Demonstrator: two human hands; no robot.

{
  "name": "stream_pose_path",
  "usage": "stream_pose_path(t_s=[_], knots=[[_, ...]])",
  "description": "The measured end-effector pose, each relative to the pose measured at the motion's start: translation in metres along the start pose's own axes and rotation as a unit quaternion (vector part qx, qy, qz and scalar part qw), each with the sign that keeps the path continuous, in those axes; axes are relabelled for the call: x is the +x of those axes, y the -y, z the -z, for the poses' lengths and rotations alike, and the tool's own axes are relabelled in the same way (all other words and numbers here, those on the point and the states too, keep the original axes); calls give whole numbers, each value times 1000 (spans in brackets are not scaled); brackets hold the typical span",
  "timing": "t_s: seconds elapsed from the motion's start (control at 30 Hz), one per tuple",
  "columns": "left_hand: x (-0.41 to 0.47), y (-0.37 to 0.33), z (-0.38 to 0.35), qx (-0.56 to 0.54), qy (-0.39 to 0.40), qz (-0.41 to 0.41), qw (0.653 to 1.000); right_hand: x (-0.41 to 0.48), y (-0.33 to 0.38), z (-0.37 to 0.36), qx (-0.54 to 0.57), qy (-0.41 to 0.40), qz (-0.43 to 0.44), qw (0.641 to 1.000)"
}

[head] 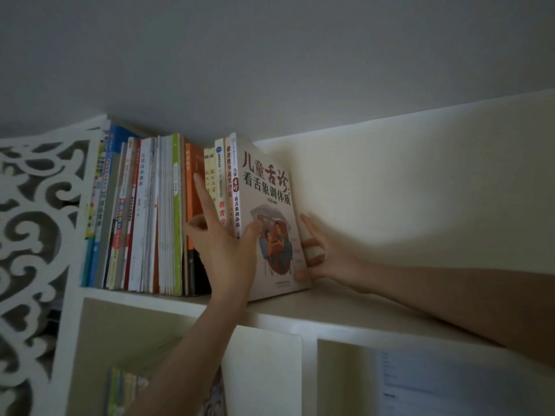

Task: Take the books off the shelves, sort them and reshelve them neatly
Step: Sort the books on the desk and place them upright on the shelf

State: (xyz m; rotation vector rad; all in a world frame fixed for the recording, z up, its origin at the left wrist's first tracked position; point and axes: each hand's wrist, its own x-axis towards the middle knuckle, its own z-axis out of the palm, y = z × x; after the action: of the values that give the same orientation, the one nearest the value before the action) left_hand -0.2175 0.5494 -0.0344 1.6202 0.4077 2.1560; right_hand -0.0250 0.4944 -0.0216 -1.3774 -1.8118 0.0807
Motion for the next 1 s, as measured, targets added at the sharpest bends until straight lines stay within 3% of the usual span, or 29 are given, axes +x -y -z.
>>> stream_pose_path(t_s=[0.1, 0.27, 0.4, 0.6, 0.73, 1.0], knots=[[4, 5, 3, 36, 5, 8, 999, 4, -8, -4, -1, 31, -23, 999], [2, 4, -1, 127, 21, -8, 992, 3, -1, -8, -59, 10, -32, 998], [1, 2, 3, 196, 23, -69, 978, 0, -2, -7, -2, 20, -45, 999], [-13, 12, 28, 163, 188, -96, 964, -1, -4, -11, -10, 64, -68, 996], [-11, 21, 47, 160, 332, -40, 929, 0, -6, -12, 9, 90, -80, 993], [-7, 24, 44, 180, 335, -39, 924, 6, 1, -14, -28, 65, -63, 996]])
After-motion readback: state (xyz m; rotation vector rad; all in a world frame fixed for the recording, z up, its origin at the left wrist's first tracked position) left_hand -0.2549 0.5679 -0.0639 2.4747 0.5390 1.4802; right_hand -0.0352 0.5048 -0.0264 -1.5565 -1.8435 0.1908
